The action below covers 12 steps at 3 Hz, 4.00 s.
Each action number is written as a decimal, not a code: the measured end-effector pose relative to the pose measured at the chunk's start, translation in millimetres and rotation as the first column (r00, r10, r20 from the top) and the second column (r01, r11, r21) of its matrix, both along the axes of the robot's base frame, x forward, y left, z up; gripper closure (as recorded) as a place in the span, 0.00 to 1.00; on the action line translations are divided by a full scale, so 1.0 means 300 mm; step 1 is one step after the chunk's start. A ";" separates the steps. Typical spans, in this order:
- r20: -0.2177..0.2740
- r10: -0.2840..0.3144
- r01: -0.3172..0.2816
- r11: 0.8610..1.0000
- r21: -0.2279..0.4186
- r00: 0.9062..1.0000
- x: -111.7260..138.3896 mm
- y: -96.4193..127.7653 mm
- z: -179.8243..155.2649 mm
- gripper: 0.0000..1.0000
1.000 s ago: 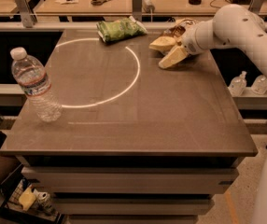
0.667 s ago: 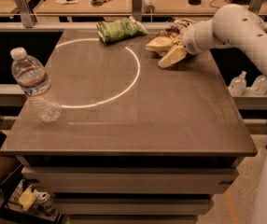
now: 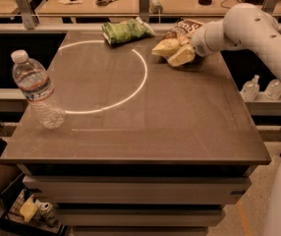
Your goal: Move brown chip bag near water bottle
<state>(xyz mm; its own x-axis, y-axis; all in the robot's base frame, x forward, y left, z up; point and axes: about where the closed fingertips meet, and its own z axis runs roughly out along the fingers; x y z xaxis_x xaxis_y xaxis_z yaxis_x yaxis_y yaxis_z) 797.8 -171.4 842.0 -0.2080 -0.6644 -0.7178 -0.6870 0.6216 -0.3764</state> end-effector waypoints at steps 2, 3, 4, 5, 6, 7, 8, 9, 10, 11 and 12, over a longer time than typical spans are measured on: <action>0.000 0.000 0.000 1.000 0.000 1.000 0.000 0.001 0.004 1.00; 0.001 0.010 -0.010 0.999 -0.041 1.000 -0.005 0.024 0.072 1.00; 0.029 0.011 -0.009 0.998 -0.067 1.000 -0.021 0.039 0.171 1.00; 0.059 0.012 -0.008 0.998 -0.068 0.998 -0.050 0.043 0.245 1.00; 0.093 0.006 -0.001 0.998 -0.059 0.996 -0.107 0.033 0.317 1.00; 0.133 -0.001 0.009 0.998 -0.060 0.991 -0.197 0.027 0.394 1.00; 0.166 0.003 0.008 0.998 -0.066 0.986 -0.300 0.039 0.461 1.00; 0.194 0.026 -0.015 0.998 -0.059 0.981 -0.404 0.060 0.524 1.00; 0.201 0.064 -0.055 0.997 -0.053 0.978 -0.507 0.083 0.561 1.00; 0.187 0.120 -0.109 0.992 -0.066 0.975 -0.621 0.127 0.570 1.00; 0.196 0.150 -0.136 0.987 -0.080 0.969 -0.753 0.179 0.578 1.00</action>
Offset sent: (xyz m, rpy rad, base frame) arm 0.0000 0.0000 0.0015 0.0000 0.0000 0.0000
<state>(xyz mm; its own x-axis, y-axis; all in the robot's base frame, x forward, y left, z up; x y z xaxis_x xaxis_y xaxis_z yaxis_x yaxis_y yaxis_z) 571.7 -117.8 1015.6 0.0367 -0.7237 -0.6891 -0.6732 0.4917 -0.5523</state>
